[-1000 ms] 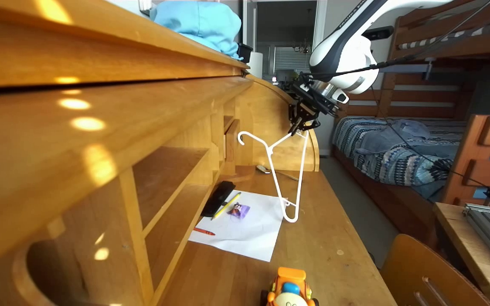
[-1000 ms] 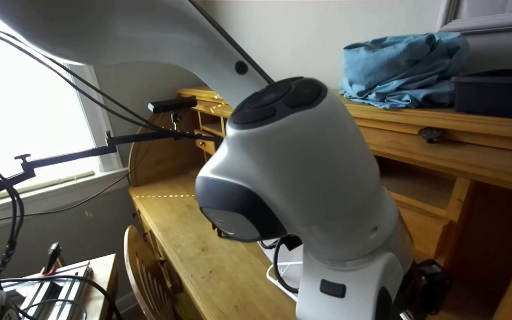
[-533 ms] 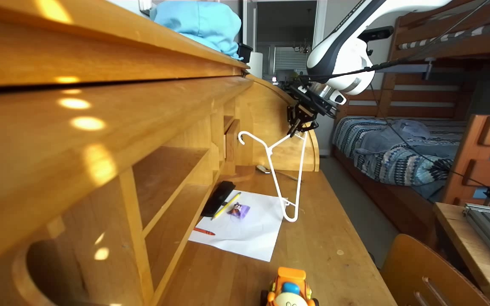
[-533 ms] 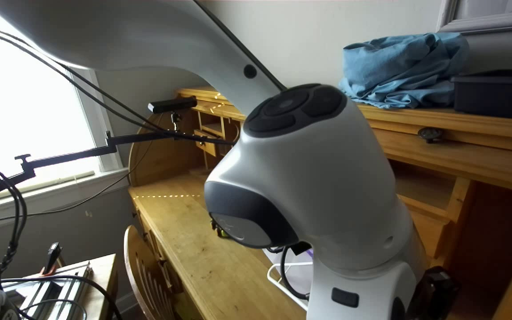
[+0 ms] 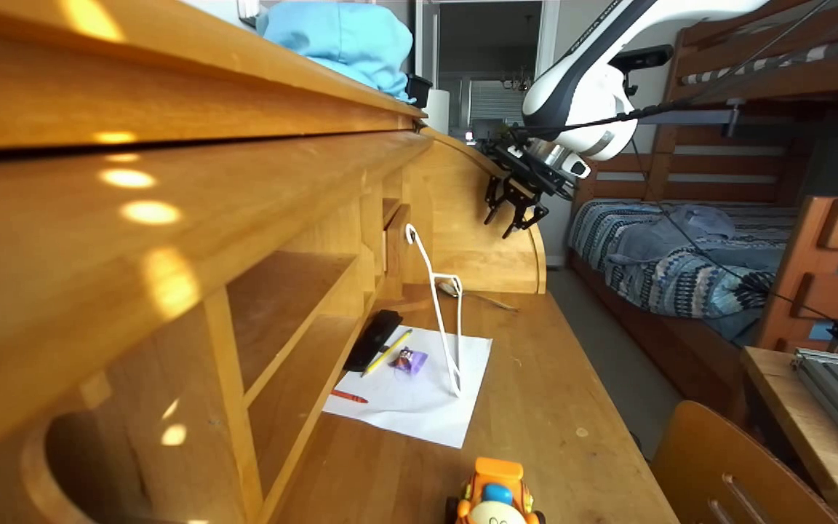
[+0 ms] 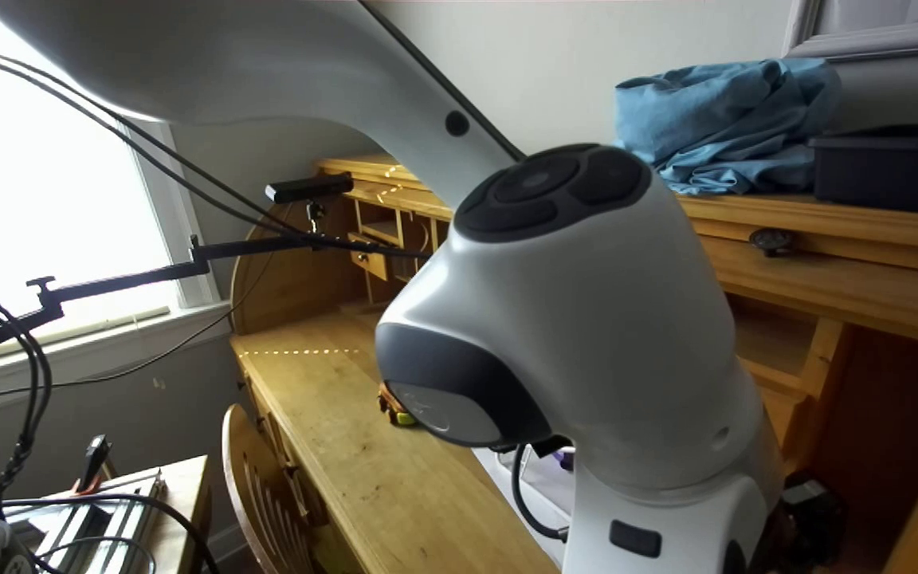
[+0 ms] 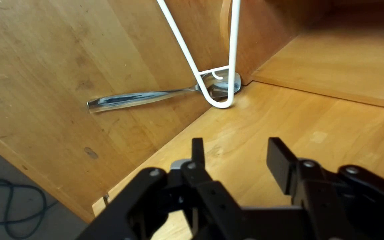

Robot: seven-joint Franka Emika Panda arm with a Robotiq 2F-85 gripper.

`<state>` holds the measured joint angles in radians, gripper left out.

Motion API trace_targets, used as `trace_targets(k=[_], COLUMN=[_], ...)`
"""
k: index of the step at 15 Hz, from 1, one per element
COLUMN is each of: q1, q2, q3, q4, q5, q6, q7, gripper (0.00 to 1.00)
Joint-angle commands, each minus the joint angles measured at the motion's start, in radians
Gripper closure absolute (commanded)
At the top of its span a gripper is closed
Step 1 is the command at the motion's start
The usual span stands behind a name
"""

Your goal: Pick up and hang the clothing hanger on the desk

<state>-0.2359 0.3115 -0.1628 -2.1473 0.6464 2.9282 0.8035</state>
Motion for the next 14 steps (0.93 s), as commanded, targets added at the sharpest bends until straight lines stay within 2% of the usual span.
trace_targets(k=[1, 2, 4, 12, 14], q1=[0.025, 0.029, 0.045, 0.159, 0.156], q2=[0.001, -0.006, -0.034, -0.132, -0.159], q3=[-0.020, -0.019, -0.018, -0.067, -0.052], q4=[0.013, 0.006, -0.025, -0.135, -0.157], q5=[0.001, 0.001, -0.002, -0.115, -0.149], q6=[-0.019, -0.016, -0.020, -0.151, -0.166], q7=[0.036, 0.037, 0.050, 0.223, 0.254], gripper=[0.17, 0.09, 0.00, 0.00, 0.00])
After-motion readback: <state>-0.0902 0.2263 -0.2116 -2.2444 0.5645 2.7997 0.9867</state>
